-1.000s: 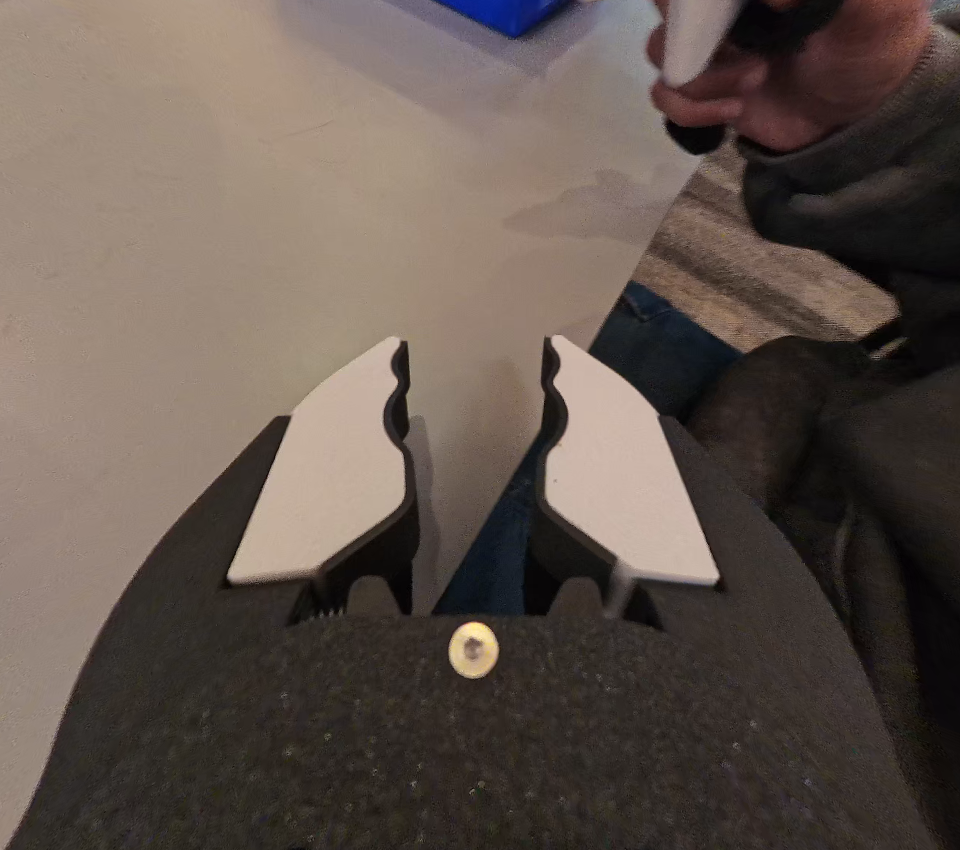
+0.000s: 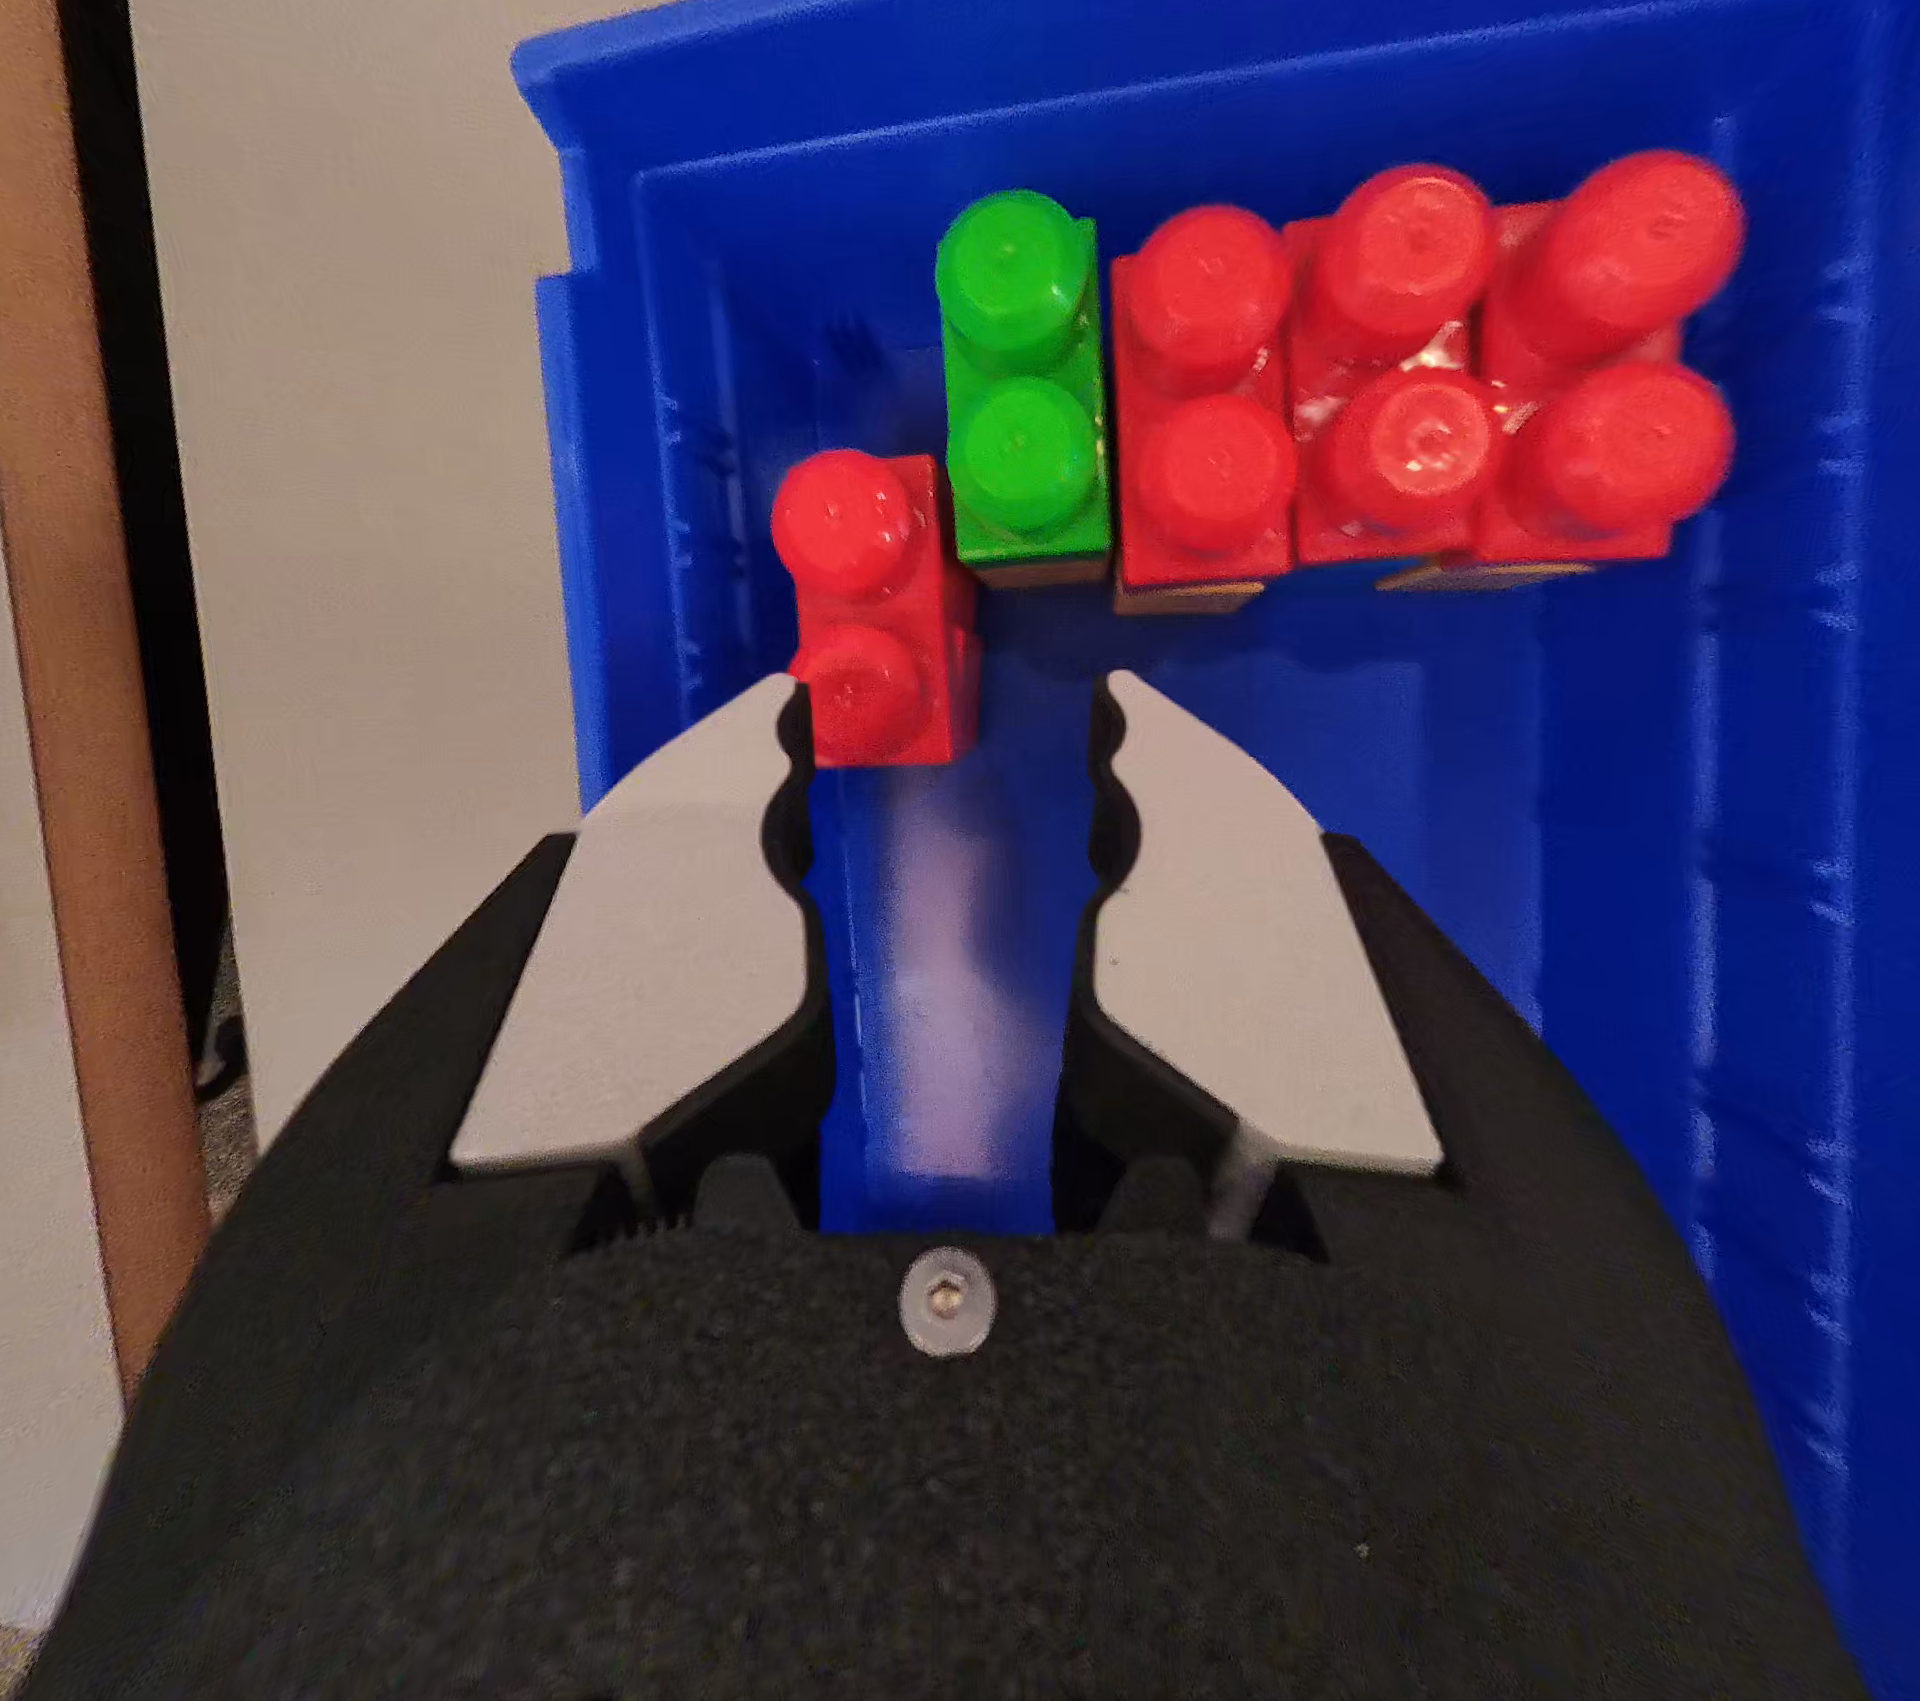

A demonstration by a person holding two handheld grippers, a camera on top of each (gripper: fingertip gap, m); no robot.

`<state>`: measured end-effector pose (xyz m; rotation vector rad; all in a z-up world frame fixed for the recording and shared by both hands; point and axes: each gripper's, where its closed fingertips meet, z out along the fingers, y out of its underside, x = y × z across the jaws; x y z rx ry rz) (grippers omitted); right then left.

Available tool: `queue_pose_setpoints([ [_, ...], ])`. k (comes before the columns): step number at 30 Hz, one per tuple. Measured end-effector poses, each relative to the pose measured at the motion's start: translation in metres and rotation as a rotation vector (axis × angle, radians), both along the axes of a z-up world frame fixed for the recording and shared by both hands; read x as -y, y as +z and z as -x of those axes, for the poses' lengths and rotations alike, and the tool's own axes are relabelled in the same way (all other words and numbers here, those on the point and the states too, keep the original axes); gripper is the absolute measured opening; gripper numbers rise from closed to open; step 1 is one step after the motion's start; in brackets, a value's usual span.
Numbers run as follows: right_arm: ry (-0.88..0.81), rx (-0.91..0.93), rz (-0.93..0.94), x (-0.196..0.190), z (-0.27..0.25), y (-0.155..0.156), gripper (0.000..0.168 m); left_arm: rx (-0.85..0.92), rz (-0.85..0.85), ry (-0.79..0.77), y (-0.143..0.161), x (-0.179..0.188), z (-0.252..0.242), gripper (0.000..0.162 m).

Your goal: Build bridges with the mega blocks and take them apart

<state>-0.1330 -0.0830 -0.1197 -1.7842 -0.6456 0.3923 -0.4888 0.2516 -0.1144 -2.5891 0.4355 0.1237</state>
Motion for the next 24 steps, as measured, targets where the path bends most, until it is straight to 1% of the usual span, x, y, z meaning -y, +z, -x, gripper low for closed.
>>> queue_pose_setpoints([
  [4, 0.011, -0.033, 0.012, 0.002, 0.002, 0.003, 0.056, -0.102, 0.047, 0.025, -0.021, -0.015, 0.012, 0.052],
  [8, 0.005, -0.027, 0.018, 0.002, 0.0, 0.001, 0.056, -0.045, 0.103, 0.043, -0.042, -0.019, 0.01, 0.051],
  [9, 0.002, -0.025, 0.017, 0.002, -0.001, 0.0, 0.056, -0.036, 0.094, 0.05, -0.041, -0.021, 0.012, 0.041],
  [10, 0.001, -0.026, 0.019, 0.002, -0.002, 0.0, 0.056, -0.013, 0.096, 0.052, -0.04, -0.021, 0.012, 0.038],
  [13, 0.002, -0.032, 0.029, 0.001, -0.003, -0.002, 0.056, 0.051, 0.103, 0.055, -0.033, -0.017, 0.012, 0.037],
  [16, 0.001, -0.029, 0.034, 0.001, -0.003, -0.003, 0.056, 0.074, 0.082, 0.029, -0.016, -0.006, 0.014, 0.036],
  [19, 0.001, -0.025, 0.033, 0.001, -0.004, -0.003, 0.055, 0.109, -0.016, 0.001, 0.018, 0.012, 0.019, 0.036],
  [21, 0.001, -0.026, 0.037, 0.001, -0.003, -0.003, 0.054, 0.18, -0.099, -0.055, 0.044, 0.032, 0.012, 0.036],
  [24, 0.015, -0.053, 0.054, 0.0, -0.001, -0.004, 0.054, 0.373, -0.197, -0.189, 0.081, 0.072, -0.019, 0.036],
])
